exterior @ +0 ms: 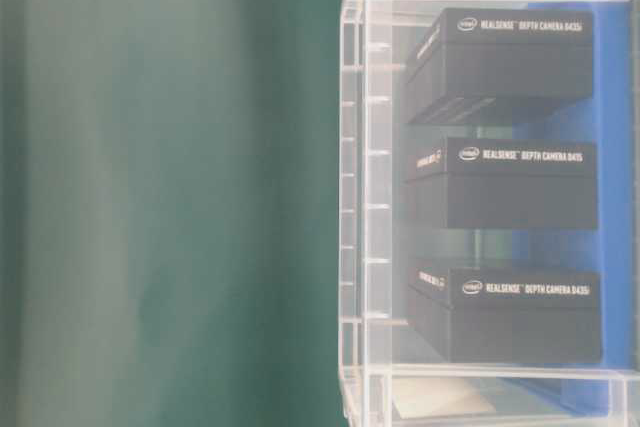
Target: Take the box out of the case with both arms.
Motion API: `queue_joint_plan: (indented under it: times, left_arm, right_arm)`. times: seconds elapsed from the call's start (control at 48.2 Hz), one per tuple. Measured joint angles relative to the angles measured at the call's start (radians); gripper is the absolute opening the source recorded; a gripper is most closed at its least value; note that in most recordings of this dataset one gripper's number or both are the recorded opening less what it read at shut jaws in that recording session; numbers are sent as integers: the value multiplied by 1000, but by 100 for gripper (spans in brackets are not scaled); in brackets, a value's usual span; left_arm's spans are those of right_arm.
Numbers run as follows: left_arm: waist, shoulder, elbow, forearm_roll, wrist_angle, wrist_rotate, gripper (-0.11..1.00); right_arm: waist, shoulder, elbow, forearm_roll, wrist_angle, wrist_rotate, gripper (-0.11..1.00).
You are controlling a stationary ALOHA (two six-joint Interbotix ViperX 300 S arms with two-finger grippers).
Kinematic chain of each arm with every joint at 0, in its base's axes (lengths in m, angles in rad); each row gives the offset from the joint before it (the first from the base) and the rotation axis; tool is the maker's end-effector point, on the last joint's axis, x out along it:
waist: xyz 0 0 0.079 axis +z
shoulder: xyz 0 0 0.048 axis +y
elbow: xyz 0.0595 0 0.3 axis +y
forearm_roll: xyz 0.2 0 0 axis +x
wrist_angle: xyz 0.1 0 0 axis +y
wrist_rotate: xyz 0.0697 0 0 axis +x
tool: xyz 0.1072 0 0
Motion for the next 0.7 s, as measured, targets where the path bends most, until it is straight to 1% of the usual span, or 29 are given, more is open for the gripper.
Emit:
queue_joint_plan:
  times: [0.062,0.166,0.249,0.332,0.435,0.456,0.477,0.498,0.518,0.539,0.581,0.601,0.622,0.643,0.705]
  left_arm:
    - [0,-5,0,0,3,-8,2]
    - [0,-9,0,0,5,-44,2]
    - [0,-6,-2,0,6,-178,2]
    - [0,-5,-2,5,6,-341,2]
    - [0,-8,-2,12,11,-588,2]
    - [0,-9,-2,12,14,-630,2]
    - [0,-12,-2,14,15,-669,2]
    - [0,-14,-2,14,15,-719,2]
    - [2,-17,-2,14,18,-756,2]
    - [0,-18,-2,14,20,-821,2]
    - [2,-23,0,14,25,-893,2]
    - [2,-23,-2,14,28,-945,2]
    - [2,-25,-2,14,29,-976,2]
    - [0,-23,-2,14,32,-1011,2]
    - [2,-17,0,14,37,-1103,2]
  right_arm:
    - [2,0,0,-8,0,0,1]
    - [0,3,-2,-20,-5,29,1]
    - [2,3,0,-28,-5,81,1]
    - [0,3,-2,-31,-5,166,1]
    - [2,5,-2,-38,-6,359,1]
    - [0,6,-2,-40,-6,403,1]
    - [0,8,-2,-43,-6,465,1]
    - [0,9,-2,-46,-6,512,1]
    - [0,11,-2,-49,-6,552,1]
    - [0,14,-2,-52,-6,600,1]
    - [0,18,0,-60,-6,706,1]
    - [-2,20,-2,-64,-6,756,1]
    - [-2,21,-2,-67,-6,799,1]
    - [-2,26,-2,-71,-6,856,1]
    - [-2,35,-2,-80,-6,988,1]
